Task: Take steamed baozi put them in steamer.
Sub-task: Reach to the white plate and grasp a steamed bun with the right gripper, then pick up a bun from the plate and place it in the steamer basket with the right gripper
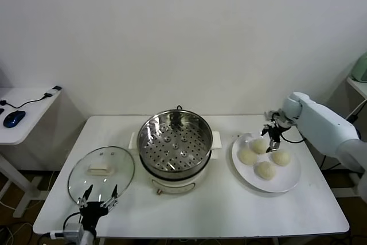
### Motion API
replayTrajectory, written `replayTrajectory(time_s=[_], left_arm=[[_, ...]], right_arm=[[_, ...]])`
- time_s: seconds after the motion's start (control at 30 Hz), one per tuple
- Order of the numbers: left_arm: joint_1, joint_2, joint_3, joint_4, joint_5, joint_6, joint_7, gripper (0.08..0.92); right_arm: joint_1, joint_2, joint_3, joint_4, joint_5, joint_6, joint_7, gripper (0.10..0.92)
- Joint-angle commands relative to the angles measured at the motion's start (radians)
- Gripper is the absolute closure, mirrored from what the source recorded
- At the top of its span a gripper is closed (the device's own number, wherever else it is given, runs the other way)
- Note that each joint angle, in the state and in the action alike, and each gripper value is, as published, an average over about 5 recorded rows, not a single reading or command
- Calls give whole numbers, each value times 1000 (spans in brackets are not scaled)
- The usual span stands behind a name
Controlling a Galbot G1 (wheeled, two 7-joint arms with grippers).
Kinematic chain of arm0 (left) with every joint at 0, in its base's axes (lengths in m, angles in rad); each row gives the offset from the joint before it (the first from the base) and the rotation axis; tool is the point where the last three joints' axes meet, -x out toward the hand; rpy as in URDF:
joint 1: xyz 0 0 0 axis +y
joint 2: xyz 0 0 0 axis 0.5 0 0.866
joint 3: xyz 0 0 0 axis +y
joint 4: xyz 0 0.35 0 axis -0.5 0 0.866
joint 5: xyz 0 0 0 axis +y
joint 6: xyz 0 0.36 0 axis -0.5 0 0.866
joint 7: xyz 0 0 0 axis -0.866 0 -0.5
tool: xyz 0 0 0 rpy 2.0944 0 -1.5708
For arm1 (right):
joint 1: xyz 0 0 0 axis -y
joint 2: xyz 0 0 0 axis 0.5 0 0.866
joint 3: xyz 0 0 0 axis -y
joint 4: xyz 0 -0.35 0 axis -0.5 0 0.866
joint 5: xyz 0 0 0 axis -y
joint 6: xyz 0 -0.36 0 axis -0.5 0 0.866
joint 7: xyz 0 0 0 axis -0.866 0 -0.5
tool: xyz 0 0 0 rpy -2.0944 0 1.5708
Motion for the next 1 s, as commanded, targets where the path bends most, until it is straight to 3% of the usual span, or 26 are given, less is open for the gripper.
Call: replayTrajectory(time_s=[0.03, 0.33, 0.7, 0.83, 1.0], left_arm=[[-3, 1, 5, 1, 1, -1, 1, 177], [1, 0, 11, 2, 1, -4, 1, 177], [0, 3, 10, 7, 13, -8, 0, 177], [2, 2, 10, 1, 17, -8, 0, 177], [5, 3, 14, -1, 20, -14, 0, 177]], right_arm=[[-37, 83, 87, -102, -99, 22, 22, 203], [-35, 79, 72, -106, -139, 9, 6, 210], [-27, 71, 73, -88, -111, 6, 5, 324], [56, 29, -9, -6, -5, 8, -14, 334], [361, -18, -308, 179, 291, 38, -45, 330]])
